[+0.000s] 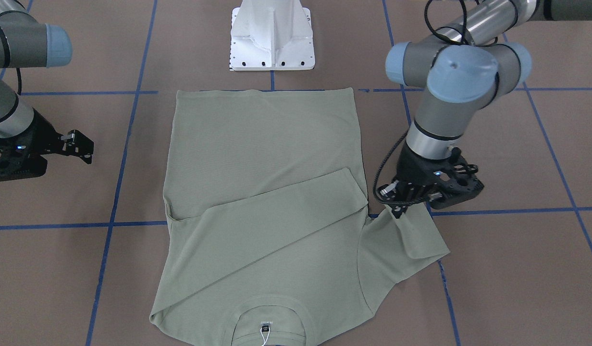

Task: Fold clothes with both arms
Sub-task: 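Carry the cuff with the left gripper across the shirt body, then release the sleeve and raise the left gripper away from the shirt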

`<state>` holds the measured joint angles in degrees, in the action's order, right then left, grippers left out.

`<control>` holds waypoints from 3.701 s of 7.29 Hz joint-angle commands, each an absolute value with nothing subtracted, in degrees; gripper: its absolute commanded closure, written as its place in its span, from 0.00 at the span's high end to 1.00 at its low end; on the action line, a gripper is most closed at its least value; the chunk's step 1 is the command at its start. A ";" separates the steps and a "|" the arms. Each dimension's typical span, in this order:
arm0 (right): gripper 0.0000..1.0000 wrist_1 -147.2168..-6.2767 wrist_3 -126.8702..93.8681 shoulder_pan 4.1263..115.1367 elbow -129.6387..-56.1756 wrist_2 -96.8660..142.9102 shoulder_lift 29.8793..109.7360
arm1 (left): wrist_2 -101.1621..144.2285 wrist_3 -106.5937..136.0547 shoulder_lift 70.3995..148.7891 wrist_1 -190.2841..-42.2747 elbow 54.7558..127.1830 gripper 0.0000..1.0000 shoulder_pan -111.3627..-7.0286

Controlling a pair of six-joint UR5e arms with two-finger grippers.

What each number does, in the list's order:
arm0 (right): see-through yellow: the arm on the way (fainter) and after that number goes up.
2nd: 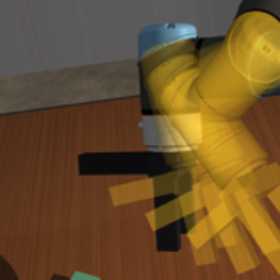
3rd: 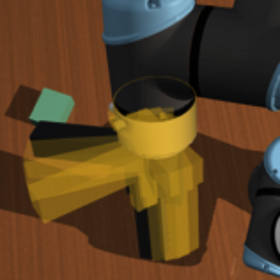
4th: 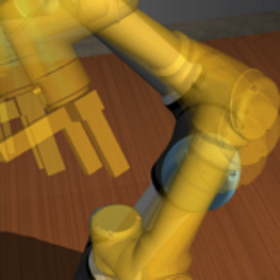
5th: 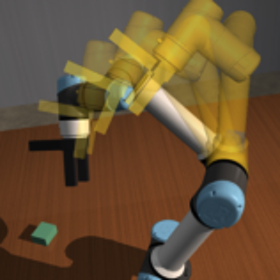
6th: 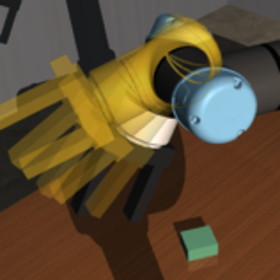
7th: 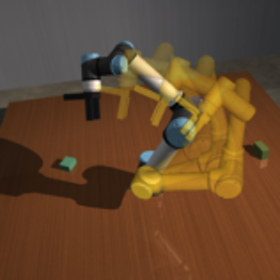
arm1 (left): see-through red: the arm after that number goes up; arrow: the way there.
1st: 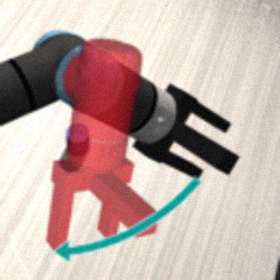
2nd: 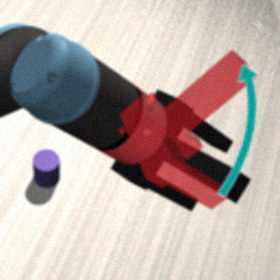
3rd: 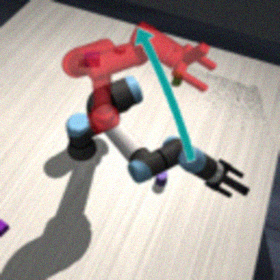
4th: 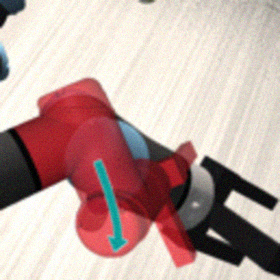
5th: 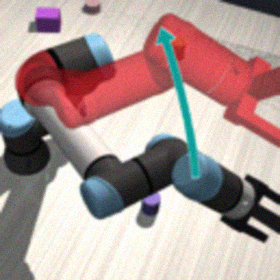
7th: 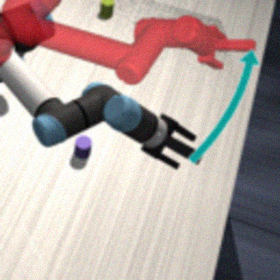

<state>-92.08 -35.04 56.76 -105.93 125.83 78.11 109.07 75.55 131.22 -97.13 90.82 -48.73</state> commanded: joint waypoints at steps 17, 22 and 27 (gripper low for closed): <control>1.00 -92.02 -35.51 57.04 -106.17 127.27 77.78 | 95.10 98.70 152.58 -118.57 69.16 1.00 -25.05; 1.00 -91.41 -42.80 54.06 -111.53 127.09 77.70 | 103.09 90.20 143.18 -110.48 79.19 1.00 -33.90; 1.00 -90.00 -42.89 53.88 -111.53 127.18 77.78 | 96.78 76.21 142.91 -121.47 59.13 1.00 -46.48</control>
